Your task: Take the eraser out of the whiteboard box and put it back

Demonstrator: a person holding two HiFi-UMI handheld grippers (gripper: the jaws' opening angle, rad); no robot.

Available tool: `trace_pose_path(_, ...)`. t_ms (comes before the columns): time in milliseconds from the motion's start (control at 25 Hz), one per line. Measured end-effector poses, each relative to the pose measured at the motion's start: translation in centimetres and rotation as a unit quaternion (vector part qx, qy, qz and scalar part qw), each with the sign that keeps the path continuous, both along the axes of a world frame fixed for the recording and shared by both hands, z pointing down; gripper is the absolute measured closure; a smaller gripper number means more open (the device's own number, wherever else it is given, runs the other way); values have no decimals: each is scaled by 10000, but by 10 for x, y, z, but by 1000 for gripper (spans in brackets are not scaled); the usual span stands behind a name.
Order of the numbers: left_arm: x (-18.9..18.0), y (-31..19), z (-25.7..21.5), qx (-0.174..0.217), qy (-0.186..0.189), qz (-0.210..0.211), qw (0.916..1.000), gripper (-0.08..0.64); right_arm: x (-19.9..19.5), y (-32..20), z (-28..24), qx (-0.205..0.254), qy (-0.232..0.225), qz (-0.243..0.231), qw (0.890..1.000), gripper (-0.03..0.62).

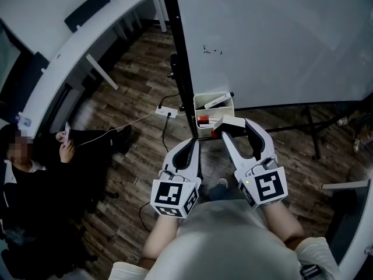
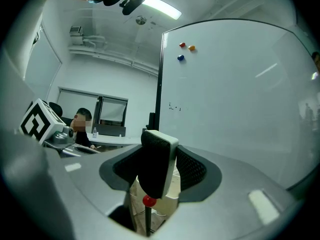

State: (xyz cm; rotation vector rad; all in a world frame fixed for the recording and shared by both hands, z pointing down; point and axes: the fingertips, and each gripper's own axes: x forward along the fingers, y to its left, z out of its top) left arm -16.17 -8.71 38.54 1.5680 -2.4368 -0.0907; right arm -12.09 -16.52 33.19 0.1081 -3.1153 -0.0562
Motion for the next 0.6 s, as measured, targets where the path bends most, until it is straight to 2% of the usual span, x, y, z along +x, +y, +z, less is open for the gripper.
trace_pose_path(400,-25,-15,4,-34,35,-222,9997,555,-31,-19,9,17,252,-112,9996,380)
trace_pose_path(600,-35,-20,6,-49,61,-342,9994,555,-44,-24,14,42,226,-290,9993,380)
